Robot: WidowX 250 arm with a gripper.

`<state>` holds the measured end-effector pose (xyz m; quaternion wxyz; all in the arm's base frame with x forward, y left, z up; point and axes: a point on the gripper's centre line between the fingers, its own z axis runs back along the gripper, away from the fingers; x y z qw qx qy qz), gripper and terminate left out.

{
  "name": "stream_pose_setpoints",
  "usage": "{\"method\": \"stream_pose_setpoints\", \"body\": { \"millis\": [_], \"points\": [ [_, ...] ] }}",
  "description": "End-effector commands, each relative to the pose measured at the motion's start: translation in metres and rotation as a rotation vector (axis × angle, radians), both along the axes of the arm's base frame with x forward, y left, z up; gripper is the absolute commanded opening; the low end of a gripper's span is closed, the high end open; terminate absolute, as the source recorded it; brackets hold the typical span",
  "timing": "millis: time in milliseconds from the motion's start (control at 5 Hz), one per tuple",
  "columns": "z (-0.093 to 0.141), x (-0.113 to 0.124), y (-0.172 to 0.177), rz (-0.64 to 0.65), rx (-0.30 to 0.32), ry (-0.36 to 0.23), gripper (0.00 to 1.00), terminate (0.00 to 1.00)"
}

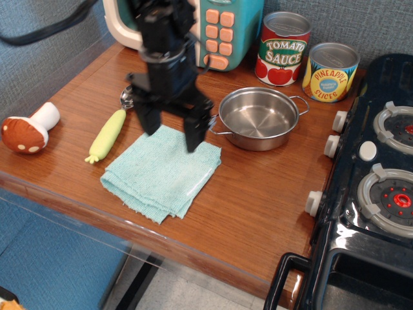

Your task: Place the blue cloth near the right front corner of the table.

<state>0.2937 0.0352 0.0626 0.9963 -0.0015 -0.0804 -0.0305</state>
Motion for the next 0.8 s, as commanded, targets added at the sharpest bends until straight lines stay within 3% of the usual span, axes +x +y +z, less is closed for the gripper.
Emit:
{"method": "stream_pose_setpoints", "body": {
  "millis": [0, 400, 600],
  "points": [
    [-0.021, -0.006, 0.013, -0.005, 0.057, -0.044, 1.0, 0.0],
    [-0.052, -0.006, 0.016, 0.023, 0.073, -0.035, 1.0, 0.0],
    [-0.058, -0.008, -0.002, 0.001, 0.031, -0.023, 1.0, 0.0]
  ]
}}
